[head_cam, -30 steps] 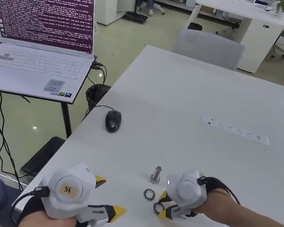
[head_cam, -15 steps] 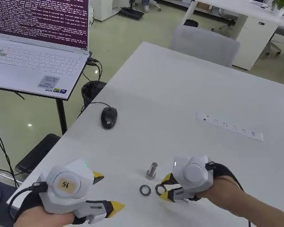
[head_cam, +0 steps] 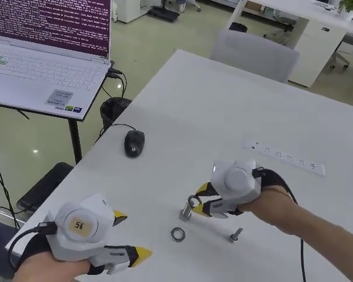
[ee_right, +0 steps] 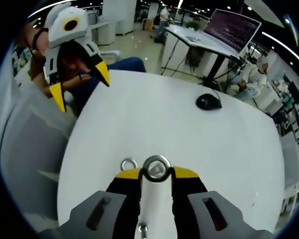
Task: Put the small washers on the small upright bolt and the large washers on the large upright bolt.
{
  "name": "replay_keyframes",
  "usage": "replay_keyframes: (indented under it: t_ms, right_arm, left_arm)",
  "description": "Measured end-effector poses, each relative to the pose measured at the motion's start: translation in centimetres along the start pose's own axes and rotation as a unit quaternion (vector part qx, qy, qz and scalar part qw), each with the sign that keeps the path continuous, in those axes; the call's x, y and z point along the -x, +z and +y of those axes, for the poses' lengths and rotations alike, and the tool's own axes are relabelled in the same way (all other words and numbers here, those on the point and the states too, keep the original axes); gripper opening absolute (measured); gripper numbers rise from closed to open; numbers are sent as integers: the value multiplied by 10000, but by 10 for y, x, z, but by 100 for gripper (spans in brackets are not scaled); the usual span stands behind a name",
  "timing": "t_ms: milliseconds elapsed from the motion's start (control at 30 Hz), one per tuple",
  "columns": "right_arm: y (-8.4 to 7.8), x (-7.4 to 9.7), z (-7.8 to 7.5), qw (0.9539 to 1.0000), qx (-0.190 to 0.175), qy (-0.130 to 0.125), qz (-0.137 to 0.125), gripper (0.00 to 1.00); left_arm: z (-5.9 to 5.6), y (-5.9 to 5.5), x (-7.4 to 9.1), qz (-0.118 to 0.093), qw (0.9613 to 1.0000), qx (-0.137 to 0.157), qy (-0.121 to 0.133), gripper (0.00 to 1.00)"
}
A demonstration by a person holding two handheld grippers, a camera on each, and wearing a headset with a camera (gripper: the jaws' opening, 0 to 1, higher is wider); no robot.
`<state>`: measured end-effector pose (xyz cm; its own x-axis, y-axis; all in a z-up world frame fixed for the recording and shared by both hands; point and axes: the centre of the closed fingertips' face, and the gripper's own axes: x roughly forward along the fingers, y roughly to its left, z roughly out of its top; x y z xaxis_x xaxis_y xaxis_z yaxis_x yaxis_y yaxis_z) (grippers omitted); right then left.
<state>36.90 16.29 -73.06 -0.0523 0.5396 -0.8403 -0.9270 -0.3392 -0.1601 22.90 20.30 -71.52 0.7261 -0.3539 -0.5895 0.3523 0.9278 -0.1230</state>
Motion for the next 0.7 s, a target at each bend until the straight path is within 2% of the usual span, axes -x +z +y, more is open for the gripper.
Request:
replay_keyframes:
  t_ms: [333,700]
  right_arm:
    - [-9,-17,-3,9995,-114,182,250,23]
    - [-14,-23,-1,9987,-166,278,385,23]
  left_arm:
    - [0,-6,4,13,10000,72,34,53]
    - [2,-9,6,31,9999,116,79,53]
